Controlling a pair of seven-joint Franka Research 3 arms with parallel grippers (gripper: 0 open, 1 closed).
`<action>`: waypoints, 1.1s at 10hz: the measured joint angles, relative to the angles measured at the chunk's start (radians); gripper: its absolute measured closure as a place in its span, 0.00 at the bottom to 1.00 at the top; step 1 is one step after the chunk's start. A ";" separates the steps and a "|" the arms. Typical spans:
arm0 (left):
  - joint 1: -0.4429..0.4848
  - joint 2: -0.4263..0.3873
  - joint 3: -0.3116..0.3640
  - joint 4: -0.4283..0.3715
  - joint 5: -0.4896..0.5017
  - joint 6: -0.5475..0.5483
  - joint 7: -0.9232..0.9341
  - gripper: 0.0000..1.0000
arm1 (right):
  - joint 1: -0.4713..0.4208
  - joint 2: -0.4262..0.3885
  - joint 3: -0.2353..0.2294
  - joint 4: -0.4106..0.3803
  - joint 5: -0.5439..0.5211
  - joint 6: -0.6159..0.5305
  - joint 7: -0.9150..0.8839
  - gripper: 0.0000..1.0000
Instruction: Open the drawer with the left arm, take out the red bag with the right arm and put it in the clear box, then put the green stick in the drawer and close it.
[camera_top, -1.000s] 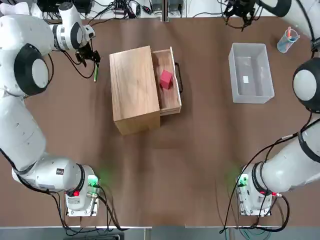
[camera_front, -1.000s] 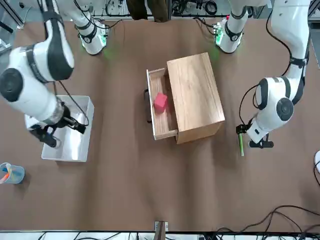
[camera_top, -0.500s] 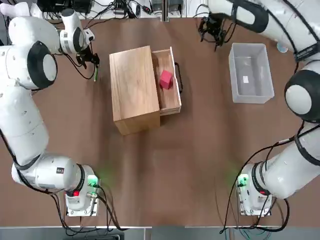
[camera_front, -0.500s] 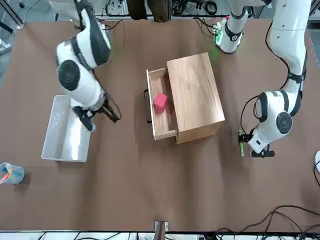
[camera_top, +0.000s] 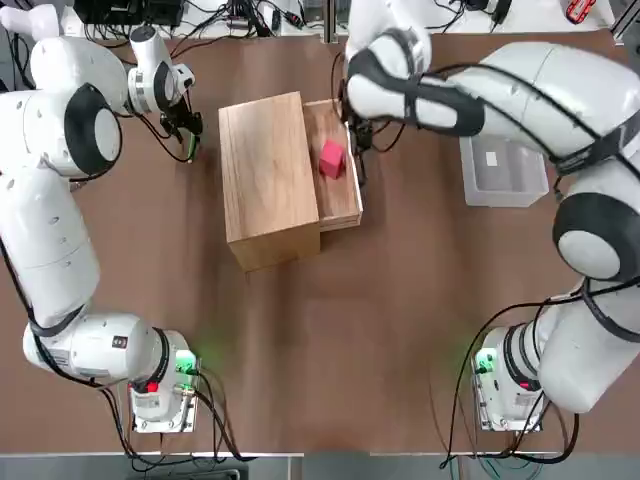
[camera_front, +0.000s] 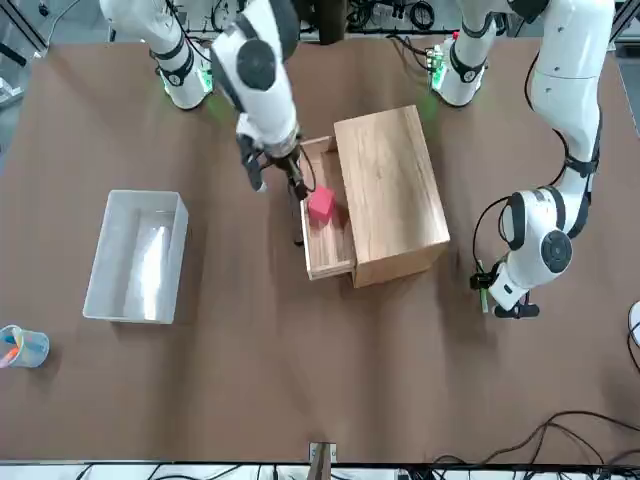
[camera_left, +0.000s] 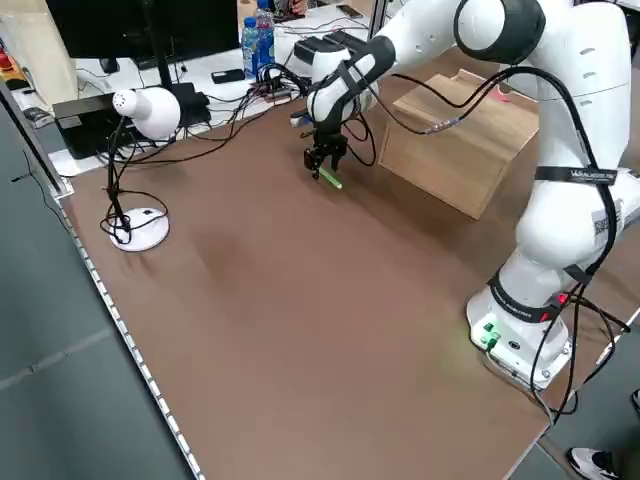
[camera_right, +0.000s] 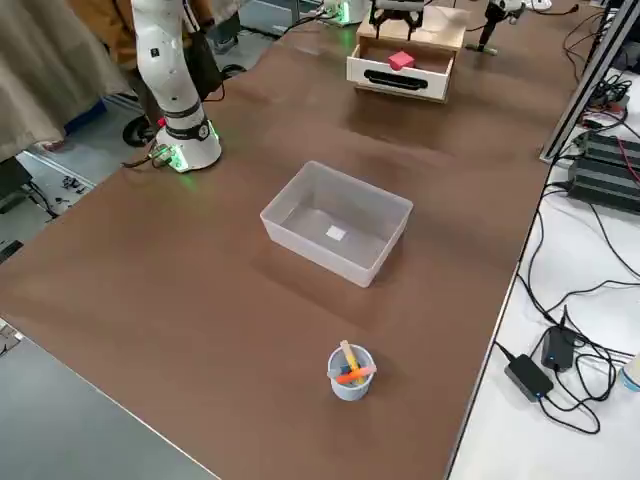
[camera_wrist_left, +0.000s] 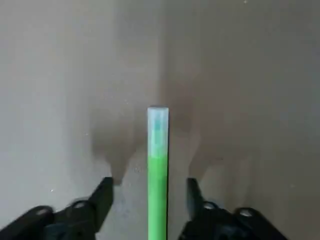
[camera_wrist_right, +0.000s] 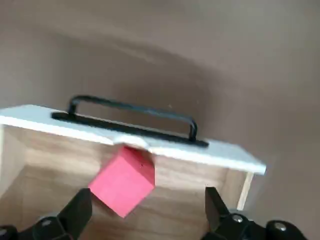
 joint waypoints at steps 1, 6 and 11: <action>0.000 0.001 0.000 0.000 0.000 0.000 -0.001 0.53 | 0.014 0.016 -0.001 -0.002 0.000 0.030 0.107 0.00; 0.004 0.003 0.001 0.000 0.000 0.000 -0.004 0.82 | 0.011 0.093 -0.014 0.048 0.002 0.088 0.382 0.00; 0.022 -0.054 0.007 0.014 0.000 -0.007 0.004 0.82 | 0.014 0.185 -0.013 0.075 0.003 0.188 0.428 0.00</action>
